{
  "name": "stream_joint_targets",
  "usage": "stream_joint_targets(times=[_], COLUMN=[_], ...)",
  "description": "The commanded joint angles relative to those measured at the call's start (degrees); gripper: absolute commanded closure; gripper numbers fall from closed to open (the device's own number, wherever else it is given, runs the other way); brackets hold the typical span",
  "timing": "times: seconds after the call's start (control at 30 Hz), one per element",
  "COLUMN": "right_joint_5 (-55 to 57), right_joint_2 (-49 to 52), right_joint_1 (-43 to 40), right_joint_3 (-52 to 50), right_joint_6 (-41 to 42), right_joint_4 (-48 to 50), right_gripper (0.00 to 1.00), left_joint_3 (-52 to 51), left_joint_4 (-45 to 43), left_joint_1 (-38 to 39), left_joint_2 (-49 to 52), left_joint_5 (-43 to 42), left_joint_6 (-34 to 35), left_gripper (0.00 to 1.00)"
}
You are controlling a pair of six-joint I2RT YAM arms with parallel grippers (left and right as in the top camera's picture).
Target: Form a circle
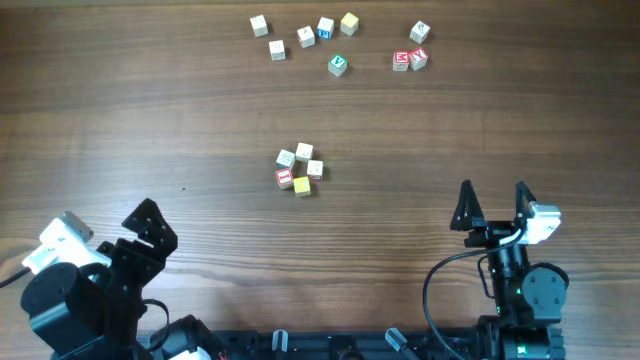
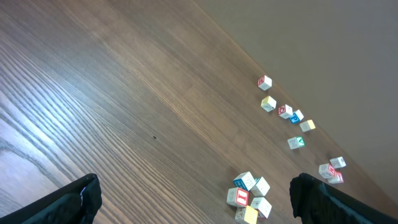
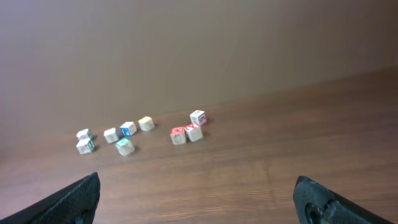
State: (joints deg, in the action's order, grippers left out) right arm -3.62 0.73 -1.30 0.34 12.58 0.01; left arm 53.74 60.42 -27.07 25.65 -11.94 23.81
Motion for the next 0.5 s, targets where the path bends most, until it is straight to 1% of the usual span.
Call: stream_joint_targets(times=[0.0, 0.47], right_joint_5=[1.14, 0.79], right_joint_2=[-0.59, -0.48], right_joint_1=[-0.22, -0.17], right_joint_3=[-0.04, -0.04], right_joint_6=[-2.8, -2.71], right_joint_4=[0.07, 0.11], right_gripper=[0.0, 0.0], left_joint_3=[-0.11, -0.11], left_joint_4=[-0.13, -0.13], left_joint_1=[-0.04, -0.04], left_joint_2=[0.24, 0.26], left_joint_5=[-0.66, -0.66], left_joint_6=[-0.92, -0.92], left_gripper=[0.0, 0.0])
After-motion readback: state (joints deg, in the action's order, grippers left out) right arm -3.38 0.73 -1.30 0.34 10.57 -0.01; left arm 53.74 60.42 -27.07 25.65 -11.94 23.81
